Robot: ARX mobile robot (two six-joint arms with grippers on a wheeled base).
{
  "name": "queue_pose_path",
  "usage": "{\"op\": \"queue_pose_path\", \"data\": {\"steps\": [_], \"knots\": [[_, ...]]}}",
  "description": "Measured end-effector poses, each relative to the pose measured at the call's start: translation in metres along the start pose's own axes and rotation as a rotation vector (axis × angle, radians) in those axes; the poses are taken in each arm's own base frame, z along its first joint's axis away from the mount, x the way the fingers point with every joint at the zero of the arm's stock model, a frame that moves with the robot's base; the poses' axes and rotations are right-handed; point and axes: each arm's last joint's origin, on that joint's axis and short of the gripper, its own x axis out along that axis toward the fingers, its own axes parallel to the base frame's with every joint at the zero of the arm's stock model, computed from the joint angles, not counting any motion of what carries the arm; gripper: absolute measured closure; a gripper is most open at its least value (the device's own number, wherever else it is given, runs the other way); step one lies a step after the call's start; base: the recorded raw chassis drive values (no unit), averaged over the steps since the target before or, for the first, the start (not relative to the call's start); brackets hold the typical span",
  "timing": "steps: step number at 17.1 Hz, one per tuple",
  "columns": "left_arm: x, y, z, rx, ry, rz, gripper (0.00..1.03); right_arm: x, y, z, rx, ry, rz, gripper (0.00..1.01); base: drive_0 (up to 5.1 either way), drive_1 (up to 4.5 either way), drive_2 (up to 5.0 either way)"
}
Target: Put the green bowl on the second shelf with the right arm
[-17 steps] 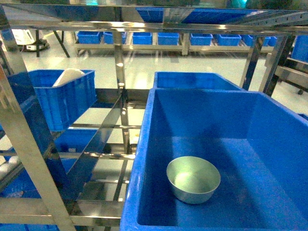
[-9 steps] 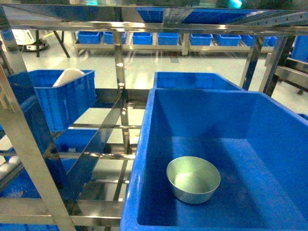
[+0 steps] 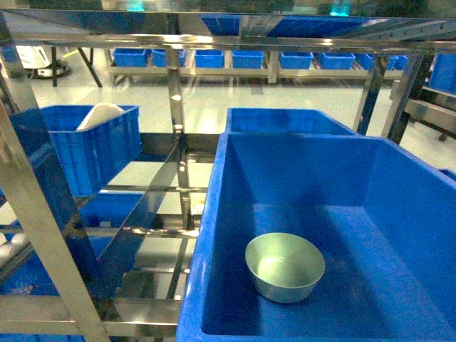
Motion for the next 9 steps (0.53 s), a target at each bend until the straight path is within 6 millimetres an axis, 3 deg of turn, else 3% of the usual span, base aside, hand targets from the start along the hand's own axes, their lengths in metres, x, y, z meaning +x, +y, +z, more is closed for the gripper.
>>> {"op": "queue_pose_path", "data": {"steps": [6,9], "knots": [[0.0000,0.0000,-0.0001,0.000,0.001,0.000,0.05,0.0001,0.0000,-0.0005,-0.001,0.003,0.000,0.01,0.0,0.00,0.0],[0.0000,0.0000,-0.0001,0.000,0.001,0.000,0.05,0.0001,0.0000,-0.0005,-0.001,0.003,0.000,0.03,0.0,0.00,0.0]]}}
